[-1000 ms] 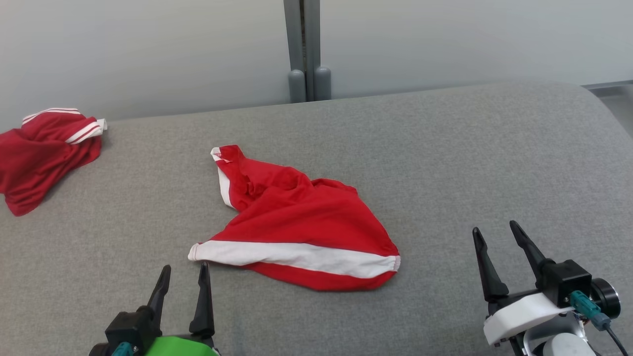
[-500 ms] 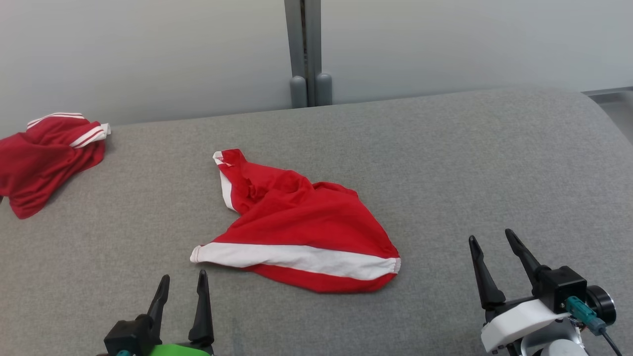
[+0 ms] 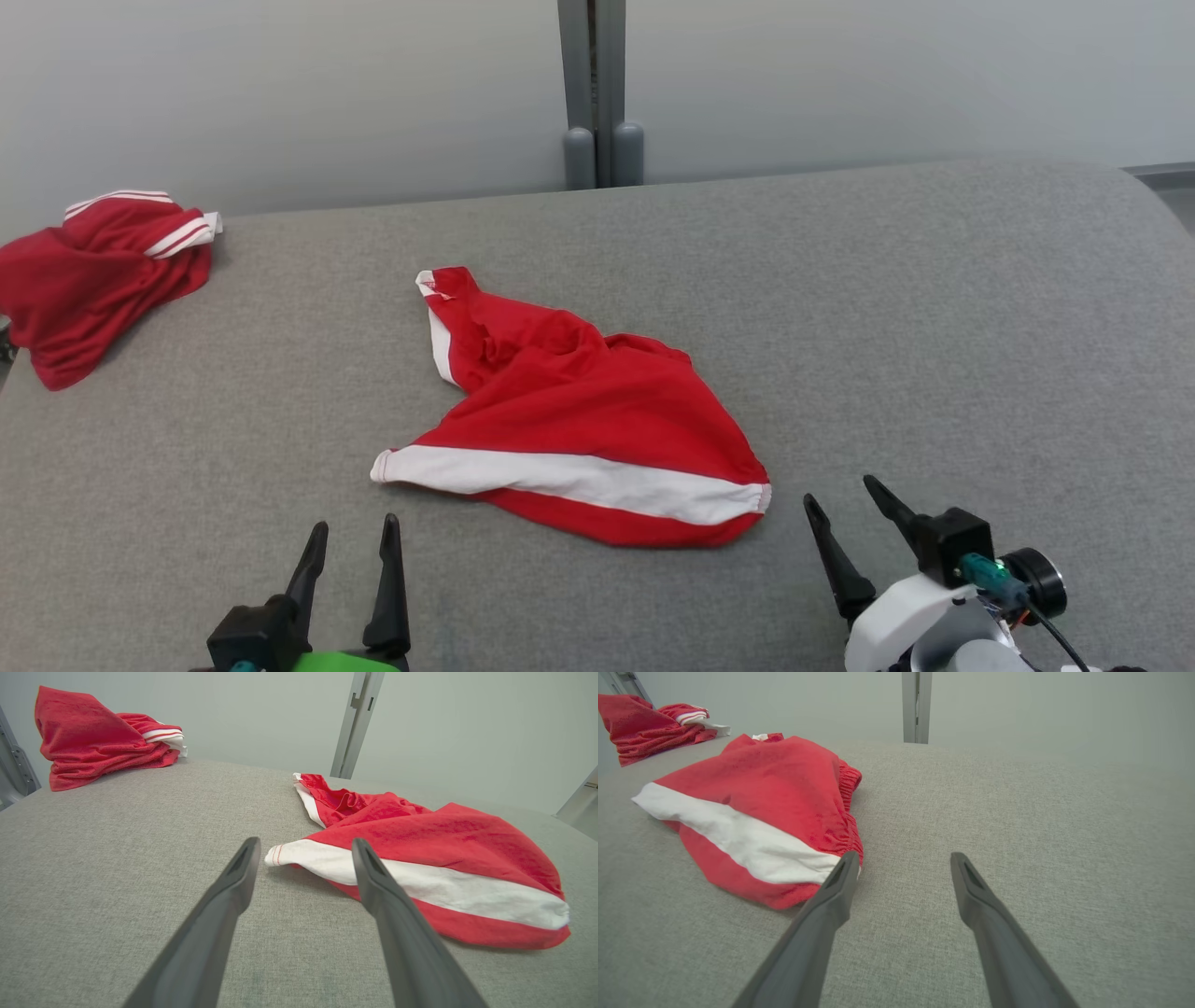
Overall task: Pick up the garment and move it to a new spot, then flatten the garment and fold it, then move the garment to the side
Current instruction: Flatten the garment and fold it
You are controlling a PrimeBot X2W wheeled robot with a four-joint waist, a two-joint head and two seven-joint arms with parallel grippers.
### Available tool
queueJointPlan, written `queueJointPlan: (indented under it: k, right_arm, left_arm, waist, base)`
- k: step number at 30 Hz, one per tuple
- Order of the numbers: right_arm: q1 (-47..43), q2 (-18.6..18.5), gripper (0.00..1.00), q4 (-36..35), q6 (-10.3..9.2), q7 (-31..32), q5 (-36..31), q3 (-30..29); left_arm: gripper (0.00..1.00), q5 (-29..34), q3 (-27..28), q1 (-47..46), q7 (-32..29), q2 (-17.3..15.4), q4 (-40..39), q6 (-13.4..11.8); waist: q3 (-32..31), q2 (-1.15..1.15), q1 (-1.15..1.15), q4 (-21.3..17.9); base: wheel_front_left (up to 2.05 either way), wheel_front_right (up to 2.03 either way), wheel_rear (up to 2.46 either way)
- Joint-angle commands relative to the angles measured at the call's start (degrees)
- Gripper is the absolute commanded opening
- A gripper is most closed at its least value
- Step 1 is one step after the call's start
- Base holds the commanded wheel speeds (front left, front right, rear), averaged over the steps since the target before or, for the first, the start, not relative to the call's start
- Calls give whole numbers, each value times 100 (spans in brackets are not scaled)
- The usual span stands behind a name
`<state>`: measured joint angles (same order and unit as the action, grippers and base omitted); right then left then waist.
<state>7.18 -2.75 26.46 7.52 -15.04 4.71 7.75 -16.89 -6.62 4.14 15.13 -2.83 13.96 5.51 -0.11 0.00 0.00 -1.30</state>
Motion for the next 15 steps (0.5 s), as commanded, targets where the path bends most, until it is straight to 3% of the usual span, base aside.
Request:
queueJointPlan:
  k: [1, 15]
  right_arm:
    - [161, -22, 100, 210, -7, -20, -31, 63]
    - [1283, -27, 100, 1989, -7, 12, 882, 1014]
  left_arm:
    - [100, 57, -2, -29, 3, -12, 22, -17]
    - [100, 155, 27, -154, 3, -13, 98, 15]
  waist:
    - [41, 0, 0, 66]
    - [271, 0, 0, 356]
  base:
    - [0, 0, 0]
    - [0, 0, 0]
